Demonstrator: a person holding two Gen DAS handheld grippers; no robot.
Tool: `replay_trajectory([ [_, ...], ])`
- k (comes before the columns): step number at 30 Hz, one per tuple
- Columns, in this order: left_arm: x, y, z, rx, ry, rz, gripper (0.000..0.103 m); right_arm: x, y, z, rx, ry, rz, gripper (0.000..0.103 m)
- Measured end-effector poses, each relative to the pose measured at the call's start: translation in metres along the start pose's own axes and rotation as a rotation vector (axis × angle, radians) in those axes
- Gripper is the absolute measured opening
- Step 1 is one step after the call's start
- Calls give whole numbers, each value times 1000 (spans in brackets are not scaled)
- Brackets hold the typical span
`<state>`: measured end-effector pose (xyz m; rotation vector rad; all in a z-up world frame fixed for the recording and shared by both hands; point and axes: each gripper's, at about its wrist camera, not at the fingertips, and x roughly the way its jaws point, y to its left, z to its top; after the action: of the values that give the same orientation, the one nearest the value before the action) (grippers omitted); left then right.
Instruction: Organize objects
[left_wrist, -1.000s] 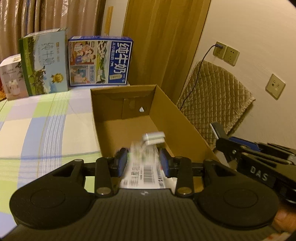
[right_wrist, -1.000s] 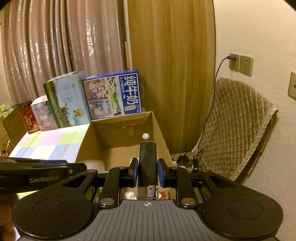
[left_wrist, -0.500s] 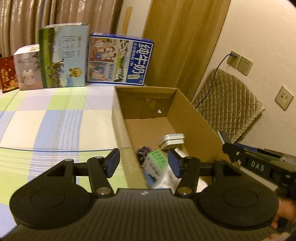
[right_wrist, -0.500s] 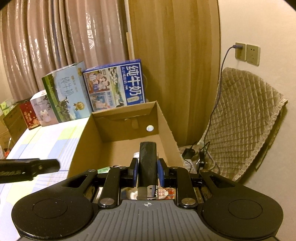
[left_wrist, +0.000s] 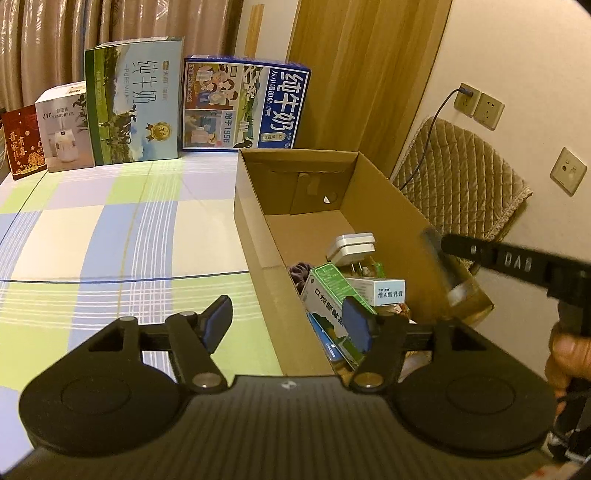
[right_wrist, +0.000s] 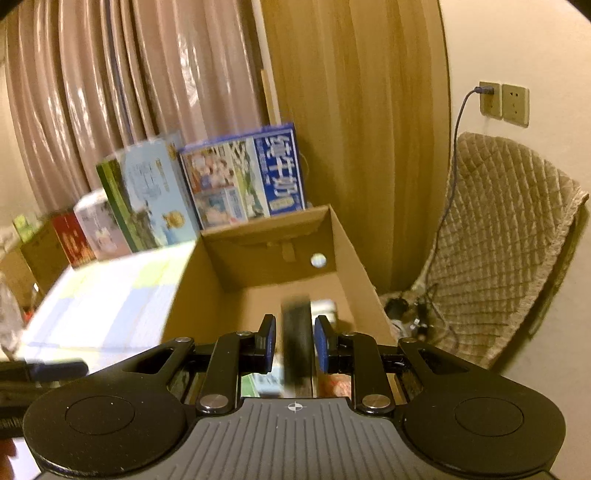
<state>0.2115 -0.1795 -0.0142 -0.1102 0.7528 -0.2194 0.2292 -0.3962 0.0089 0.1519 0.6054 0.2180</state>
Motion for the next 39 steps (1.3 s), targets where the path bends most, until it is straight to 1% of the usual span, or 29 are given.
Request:
replay_trajectory([
  [1,-1,0,0,-1,-1,-2,63,-1,-2,1,12,-8,5,55],
  [4,-5,0,-1,4,-6,2,67,-8,-6,4,17,-24,5,57],
  [8,-11,2,-3,-15,-6,-1,73,-18,-8,3,17,-15,-4,58],
  [10,-15,1,-6,-15,-8,0,79,-26,-8,1,13,-16,-10,64],
  [11,-18,1,-8,-14,-9,2,84,-30,-8,-1,13,-18,-14,66],
  [12,-21,0,-10,-14,-11,5,90,-36,-8,-3,16,-20,-18,71],
  [13,-25,-1,-12,-14,-18,15,94,-42,-8,-4,18,-21,-22,77],
  [14,-28,-2,-14,-13,-26,25,100,-47,-8,-6,21,-20,-28,80],
  [16,-37,-3,-18,-8,-37,37,102,-58,-9,-11,26,-18,-37,87],
  [22,-64,-8,-34,-21,-39,51,102,-94,-6,-29,21,7,-51,101],
  [25,-77,-13,-44,-15,-43,39,102,-111,-1,-39,9,23,-55,101],
  [31,-99,-16,-57,-29,-12,49,102,-133,11,-59,-16,59,-69,101],
  [39,-128,-13,-71,-38,-3,103,102,-151,39,-76,-69,93,-62,101],
])
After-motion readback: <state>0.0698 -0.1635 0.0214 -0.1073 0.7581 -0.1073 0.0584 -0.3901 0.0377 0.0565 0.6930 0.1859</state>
